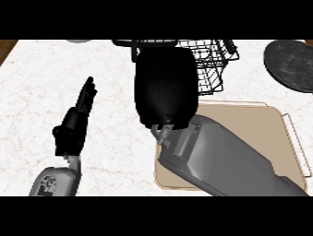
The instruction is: Pick the cupcake from the tray and place it in the tiered basket
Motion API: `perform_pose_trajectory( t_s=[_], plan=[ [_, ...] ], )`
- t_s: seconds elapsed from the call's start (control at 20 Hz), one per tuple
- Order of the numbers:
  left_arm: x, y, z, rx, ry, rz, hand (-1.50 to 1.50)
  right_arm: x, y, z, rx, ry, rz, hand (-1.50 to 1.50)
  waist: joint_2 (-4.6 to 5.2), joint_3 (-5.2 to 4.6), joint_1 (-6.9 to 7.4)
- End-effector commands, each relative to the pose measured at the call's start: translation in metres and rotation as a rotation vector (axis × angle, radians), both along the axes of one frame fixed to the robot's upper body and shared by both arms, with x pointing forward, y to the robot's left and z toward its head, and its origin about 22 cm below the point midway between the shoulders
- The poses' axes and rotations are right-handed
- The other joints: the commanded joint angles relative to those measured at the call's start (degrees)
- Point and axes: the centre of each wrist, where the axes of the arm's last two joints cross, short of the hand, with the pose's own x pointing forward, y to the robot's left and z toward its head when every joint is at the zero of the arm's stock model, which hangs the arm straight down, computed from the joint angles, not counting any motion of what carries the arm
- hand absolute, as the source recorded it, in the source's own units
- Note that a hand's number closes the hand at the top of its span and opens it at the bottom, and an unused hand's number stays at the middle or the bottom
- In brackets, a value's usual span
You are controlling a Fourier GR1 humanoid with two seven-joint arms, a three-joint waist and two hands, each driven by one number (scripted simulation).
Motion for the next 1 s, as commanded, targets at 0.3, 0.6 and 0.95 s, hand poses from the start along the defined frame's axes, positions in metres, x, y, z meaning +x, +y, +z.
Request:
perform_pose_trajectory(
  t_s=[0.3,0.6,0.95],
  plan=[
    [0.001,0.01,0.006,0.002,-0.011,0.007,0.0,0.013,0.004,0.076,0.261,0.032,-0.164,1.5,0.35,0.08,-0.34],
    [0.0,-0.008,-0.004,0.003,-0.011,0.01,0.0,0.039,0.027,0.095,0.232,0.014,-0.184,1.5,0.69,0.05,-0.42],
    [-0.003,-0.009,0.0,-0.003,-0.006,-0.005,0.0,0.089,0.008,0.086,0.166,-0.024,-0.248,1.5,0.86,0.1,-0.84]
  ],
)
